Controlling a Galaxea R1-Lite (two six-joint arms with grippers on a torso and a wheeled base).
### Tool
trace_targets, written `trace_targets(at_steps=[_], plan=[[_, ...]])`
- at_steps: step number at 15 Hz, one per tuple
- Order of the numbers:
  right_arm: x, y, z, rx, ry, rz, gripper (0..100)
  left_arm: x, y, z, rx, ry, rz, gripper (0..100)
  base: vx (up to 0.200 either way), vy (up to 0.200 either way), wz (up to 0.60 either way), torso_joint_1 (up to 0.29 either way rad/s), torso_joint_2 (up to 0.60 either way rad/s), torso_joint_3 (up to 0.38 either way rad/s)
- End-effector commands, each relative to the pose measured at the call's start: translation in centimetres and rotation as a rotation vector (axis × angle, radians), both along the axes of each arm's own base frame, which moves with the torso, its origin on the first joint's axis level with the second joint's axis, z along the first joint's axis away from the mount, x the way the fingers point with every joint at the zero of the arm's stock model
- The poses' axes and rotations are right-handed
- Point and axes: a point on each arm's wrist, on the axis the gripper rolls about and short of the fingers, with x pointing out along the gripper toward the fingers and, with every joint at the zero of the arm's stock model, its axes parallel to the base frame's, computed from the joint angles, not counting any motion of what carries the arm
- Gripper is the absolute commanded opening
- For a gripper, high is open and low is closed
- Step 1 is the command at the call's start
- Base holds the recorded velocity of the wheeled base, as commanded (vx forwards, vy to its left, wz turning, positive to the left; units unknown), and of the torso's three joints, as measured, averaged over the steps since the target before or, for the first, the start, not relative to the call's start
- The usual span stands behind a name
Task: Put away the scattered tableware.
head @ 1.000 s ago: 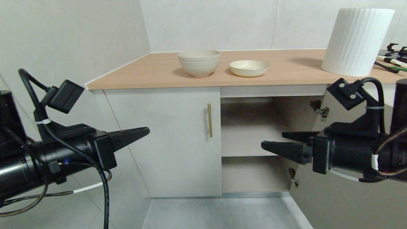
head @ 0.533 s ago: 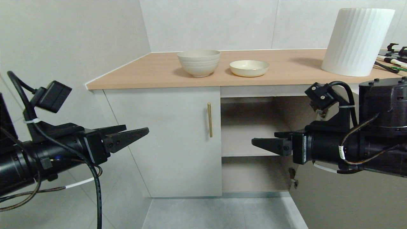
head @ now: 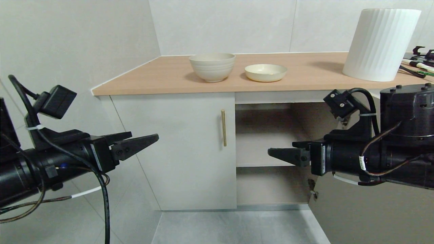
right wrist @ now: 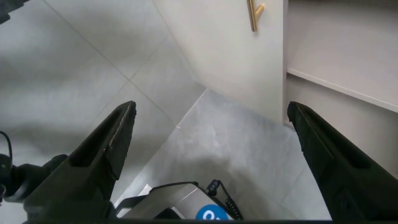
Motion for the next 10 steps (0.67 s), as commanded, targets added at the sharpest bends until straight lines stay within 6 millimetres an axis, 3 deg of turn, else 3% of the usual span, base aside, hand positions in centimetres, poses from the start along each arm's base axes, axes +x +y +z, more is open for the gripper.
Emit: trace_targets(at_steps=[1, 10], plan=[[0.00, 0.03, -0.02, 0.000, 0.001, 0.001, 100, 0.03, 0.01, 0.00, 0.000, 0.000, 0.000, 100, 0.200, 0.000, 0.00, 0.002, 0.00, -0.002], [-0.51, -0.18, -0.10, -0.015, 0.024, 0.009, 100, 0.06, 0.00, -0.05, 0.002, 0.002, 0.000, 100, 0.200, 0.000, 0.00, 0.004, 0.00, 0.002]])
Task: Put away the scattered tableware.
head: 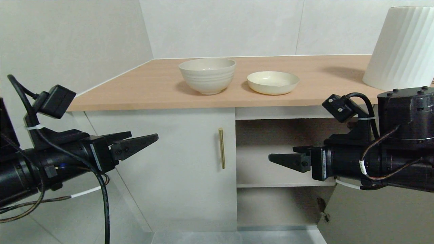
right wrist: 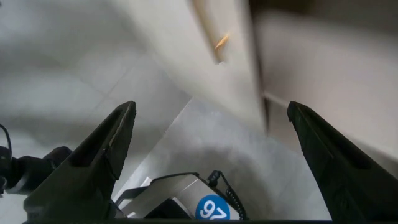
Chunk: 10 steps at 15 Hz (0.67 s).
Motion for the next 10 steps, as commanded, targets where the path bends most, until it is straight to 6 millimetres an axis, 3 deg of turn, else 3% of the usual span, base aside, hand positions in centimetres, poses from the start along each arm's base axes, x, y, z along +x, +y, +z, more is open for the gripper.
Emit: trace_targets(at_steps=[1, 3, 10], plan=[[-0.21, -0.10, 0.24, 0.005, -0.007, 0.003, 100, 0.06, -0.01, -0.05, 0.000, 0.003, -0.001, 100, 0.200, 0.000, 0.00, 0.002, 0.00, 0.002], [-0.61, -0.41, 0.03, 0.008, -0.009, 0.009, 100, -0.03, -0.02, -0.07, 0.000, 0.003, -0.002, 100, 0.200, 0.000, 0.00, -0.005, 0.01, -0.002], [-0.64, -0.44, -0.16, 0.000, -0.027, 0.014, 100, -0.30, -0.03, 0.37, -0.003, -0.015, -0.004, 100, 0.000, 0.000, 0.00, 0.000, 0.00, 0.000]])
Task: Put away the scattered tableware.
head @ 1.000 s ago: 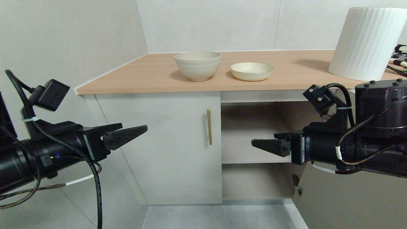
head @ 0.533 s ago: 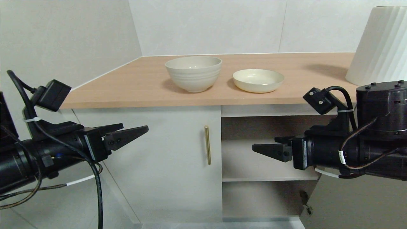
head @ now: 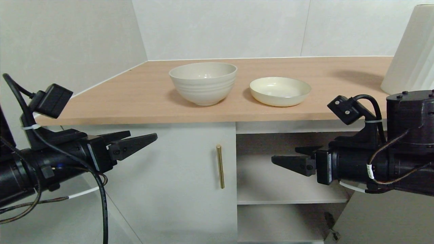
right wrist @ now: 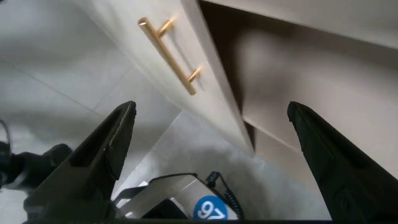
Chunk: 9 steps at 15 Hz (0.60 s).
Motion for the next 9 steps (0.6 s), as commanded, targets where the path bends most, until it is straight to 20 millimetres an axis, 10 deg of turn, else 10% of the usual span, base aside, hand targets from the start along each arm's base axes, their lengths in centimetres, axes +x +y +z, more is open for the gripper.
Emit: trace_targets(at_steps=[1, 9], plan=[[0.0, 0.0, 0.0, -0.006, -0.006, 0.004, 100, 0.0, 0.0, 0.4, -0.002, -0.011, -0.001, 100, 0.000, 0.000, 0.00, 0.000, 0.00, 0.000], [-0.2, -0.1, 0.0, -0.016, -0.017, 0.003, 100, 0.5, -1.0, 3.2, 0.000, 0.023, -0.038, 100, 0.000, 0.000, 0.00, 0.044, -0.13, -0.130]])
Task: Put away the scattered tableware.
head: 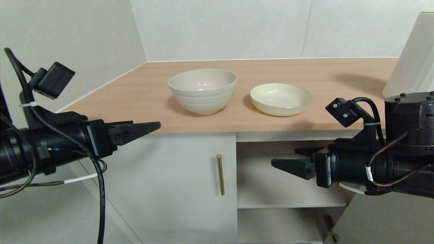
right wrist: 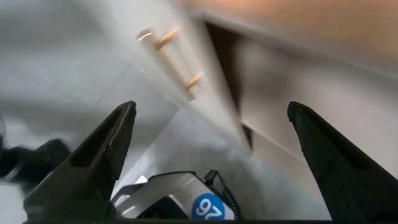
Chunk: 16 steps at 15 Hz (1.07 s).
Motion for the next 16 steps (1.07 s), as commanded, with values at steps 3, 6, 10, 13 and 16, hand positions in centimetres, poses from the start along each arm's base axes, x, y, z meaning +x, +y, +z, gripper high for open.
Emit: trace_targets(at_steps=[3, 6, 10, 13, 16], plan=[[0.1, 0.1, -0.1, -0.002, 0.003, 0.002, 100, 0.3, 0.0, 0.4, -0.022, 0.006, 0.025, 100, 0.000, 0.000, 0.00, 0.132, -0.52, -0.302], [0.1, 0.1, -0.2, -0.003, 0.004, 0.002, 100, 0.5, -0.1, 0.2, -0.023, 0.010, 0.023, 100, 0.000, 0.000, 0.00, 0.162, -0.48, -0.295], [0.1, 0.1, -0.2, -0.003, 0.007, 0.002, 100, 1.4, -0.4, 0.0, -0.021, 0.022, 0.022, 100, 0.000, 0.000, 0.00, 0.188, -0.48, -0.289], [0.3, 0.2, -0.4, -0.005, 0.010, 0.000, 100, 1.9, -0.5, 0.2, -0.051, 0.054, 0.030, 100, 0.000, 0.000, 0.00, 0.170, -0.42, -0.242], [1.1, 0.7, -0.6, -0.003, 0.007, -0.011, 100, 2.8, -1.2, 0.4, -0.145, 0.187, 0.042, 100, 0.000, 0.000, 0.00, 0.031, -0.08, -0.049]])
